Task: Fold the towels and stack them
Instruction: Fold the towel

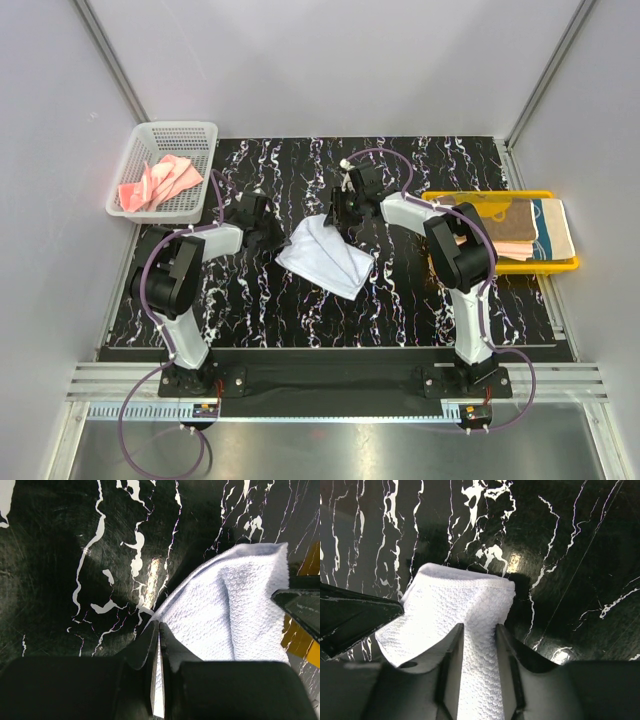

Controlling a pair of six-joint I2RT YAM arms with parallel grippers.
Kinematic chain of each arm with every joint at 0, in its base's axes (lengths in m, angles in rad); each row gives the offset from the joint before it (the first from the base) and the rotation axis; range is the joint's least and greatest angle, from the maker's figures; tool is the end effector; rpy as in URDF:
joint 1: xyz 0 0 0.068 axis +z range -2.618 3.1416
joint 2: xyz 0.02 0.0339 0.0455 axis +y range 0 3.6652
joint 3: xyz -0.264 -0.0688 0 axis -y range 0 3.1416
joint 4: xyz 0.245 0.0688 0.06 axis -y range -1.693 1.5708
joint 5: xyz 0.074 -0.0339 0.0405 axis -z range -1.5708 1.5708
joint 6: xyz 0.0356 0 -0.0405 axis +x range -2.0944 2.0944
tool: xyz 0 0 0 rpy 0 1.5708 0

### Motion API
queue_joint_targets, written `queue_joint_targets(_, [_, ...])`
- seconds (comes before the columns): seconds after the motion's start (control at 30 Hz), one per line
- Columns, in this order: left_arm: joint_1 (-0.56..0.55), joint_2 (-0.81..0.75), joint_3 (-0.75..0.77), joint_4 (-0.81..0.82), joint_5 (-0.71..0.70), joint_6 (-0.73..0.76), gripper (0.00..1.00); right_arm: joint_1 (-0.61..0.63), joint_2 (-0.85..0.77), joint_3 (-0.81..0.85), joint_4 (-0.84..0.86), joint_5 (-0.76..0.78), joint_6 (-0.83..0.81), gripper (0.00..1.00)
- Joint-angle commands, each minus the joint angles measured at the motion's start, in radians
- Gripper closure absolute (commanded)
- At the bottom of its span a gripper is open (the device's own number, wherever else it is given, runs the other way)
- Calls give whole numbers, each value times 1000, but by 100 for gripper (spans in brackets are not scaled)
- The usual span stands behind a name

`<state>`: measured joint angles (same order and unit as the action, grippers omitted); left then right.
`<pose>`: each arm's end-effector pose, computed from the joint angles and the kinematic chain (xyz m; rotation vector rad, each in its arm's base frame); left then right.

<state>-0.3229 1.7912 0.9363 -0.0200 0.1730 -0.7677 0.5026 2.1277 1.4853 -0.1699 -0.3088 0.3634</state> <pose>0.3335 -0.1180 0.1419 -0.4846 2.5070 -0.6694 0.4031 0.2339 0.1605 -0.3247 2.4543 0.7623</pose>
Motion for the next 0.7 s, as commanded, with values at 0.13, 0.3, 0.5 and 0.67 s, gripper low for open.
queue_joint_targets(0.13, [-4,8,32,9,16,8,91,-4,-49,-2,46,-16,32,77])
queue_joint_targets(0.3, [-4,-4,32,8,14,8,91,1,-109,-33,46,-47,34,85])
queue_joint_targets(0.5, [-4,-38,39,-3,-1,1,89,46,-202,-100,35,-20,28,86])
queue_joint_targets(0.67, [10,-72,61,-34,-27,-8,83,97,-238,-114,23,0,22,86])
